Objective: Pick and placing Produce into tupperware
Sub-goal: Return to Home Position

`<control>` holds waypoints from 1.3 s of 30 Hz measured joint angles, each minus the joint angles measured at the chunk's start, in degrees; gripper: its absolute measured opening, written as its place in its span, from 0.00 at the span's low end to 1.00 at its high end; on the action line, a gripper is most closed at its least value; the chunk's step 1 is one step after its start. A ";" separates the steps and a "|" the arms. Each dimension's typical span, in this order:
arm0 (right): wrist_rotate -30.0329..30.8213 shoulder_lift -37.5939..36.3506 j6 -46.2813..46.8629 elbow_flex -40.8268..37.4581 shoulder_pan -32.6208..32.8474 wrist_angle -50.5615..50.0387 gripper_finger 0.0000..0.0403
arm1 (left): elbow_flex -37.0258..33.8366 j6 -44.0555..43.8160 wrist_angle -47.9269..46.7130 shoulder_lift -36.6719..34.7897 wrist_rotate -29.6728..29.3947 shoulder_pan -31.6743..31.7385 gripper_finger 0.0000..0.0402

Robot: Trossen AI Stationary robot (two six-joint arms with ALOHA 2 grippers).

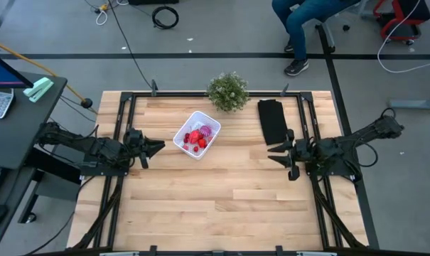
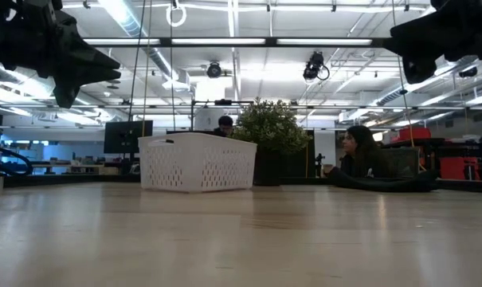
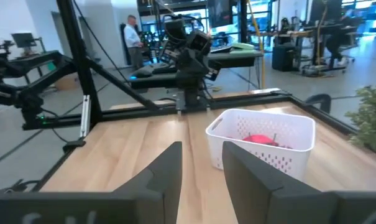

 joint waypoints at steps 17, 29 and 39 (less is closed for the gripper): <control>1.16 -1.47 0.56 0.00 -2.57 -1.17 0.31 | 0.00 0.00 0.00 0.01 0.00 -0.01 0.22; 1.51 -12.87 -0.91 0.02 -2.57 -10.15 0.31 | 0.00 0.00 0.00 0.00 0.02 0.00 0.23; 2.00 -14.62 -3.00 -3.35 -2.80 -8.41 0.31 | 0.00 0.00 0.02 0.00 0.00 0.00 0.21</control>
